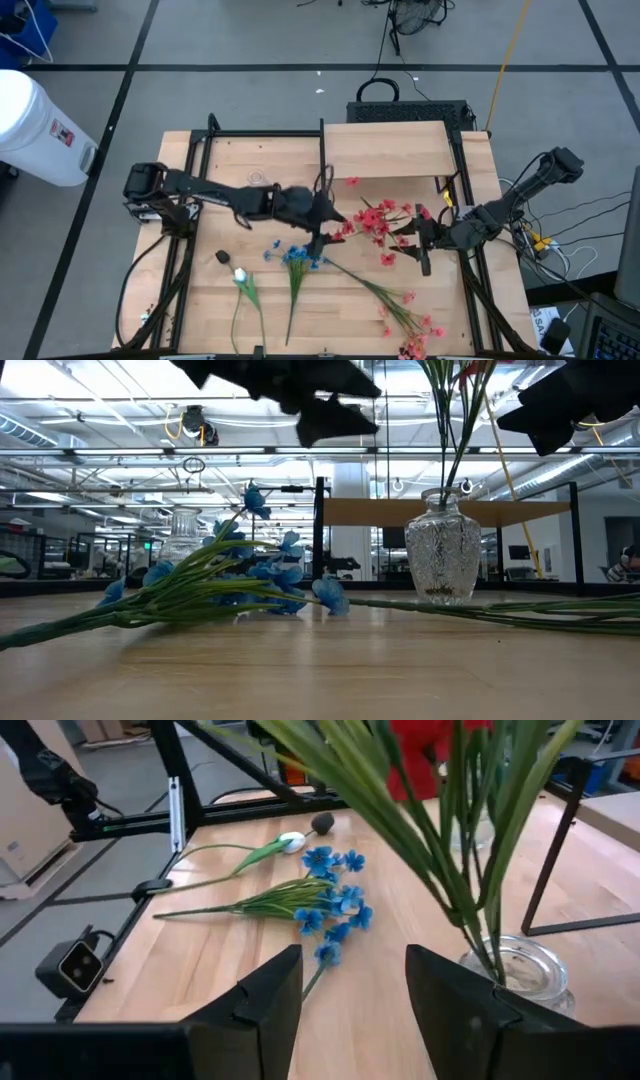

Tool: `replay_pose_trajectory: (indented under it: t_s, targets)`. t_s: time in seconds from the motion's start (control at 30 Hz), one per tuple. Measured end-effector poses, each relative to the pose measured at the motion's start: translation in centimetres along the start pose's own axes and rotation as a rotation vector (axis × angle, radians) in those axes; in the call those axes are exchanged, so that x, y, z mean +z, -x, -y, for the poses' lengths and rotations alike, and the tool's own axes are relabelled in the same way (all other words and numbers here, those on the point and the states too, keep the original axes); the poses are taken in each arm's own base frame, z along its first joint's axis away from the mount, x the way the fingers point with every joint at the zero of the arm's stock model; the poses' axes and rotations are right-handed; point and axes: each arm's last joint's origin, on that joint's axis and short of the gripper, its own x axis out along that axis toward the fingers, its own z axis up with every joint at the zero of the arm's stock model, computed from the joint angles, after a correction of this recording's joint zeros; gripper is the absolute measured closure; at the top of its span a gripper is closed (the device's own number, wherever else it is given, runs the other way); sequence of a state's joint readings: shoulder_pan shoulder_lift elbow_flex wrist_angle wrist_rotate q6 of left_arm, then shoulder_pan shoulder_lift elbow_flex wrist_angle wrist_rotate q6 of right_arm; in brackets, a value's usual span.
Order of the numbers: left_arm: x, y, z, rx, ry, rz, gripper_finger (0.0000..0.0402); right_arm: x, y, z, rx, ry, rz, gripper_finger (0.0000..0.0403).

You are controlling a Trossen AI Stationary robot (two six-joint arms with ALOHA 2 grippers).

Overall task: Pick and place flowers into a vace then onto a shelf
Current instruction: Put the pink flowers into the right transparent vase

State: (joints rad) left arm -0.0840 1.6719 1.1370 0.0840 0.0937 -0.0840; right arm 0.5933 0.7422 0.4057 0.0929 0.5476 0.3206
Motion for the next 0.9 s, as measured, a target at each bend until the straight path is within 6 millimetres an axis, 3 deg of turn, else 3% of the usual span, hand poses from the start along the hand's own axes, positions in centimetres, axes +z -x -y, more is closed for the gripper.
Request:
replay_pose_trajectory:
  t_s: [0.17, 0.4, 0.7, 0.9]
  targets:
    - [-0.9, -0.4, 2.4, 0.153, -0.029, -0.023, 0.0124, 0.1, 0.0, -0.1, 0.006, -0.003, 0.006, 0.0234]
    - [-1.3, -0.7, 4.1, 0.119, -0.116, -0.044, 0.0134, 0.2, 0.0, -0.1, 0.007, 0.025, 0.017, 0.0234]
    - [-3.6, -3.9, 3.1, 0.068, -0.097, -0.076, 0.0235, 1.0, 0.1, -0.3, 0.025, 0.075, 0.094, 0.0234]
    - [-4.9, -5.2, 3.3, 0.013, -0.107, -0.104, 0.0257, 1.1, 0.1, -0.3, 0.024, 0.104, 0.099, 0.0234]
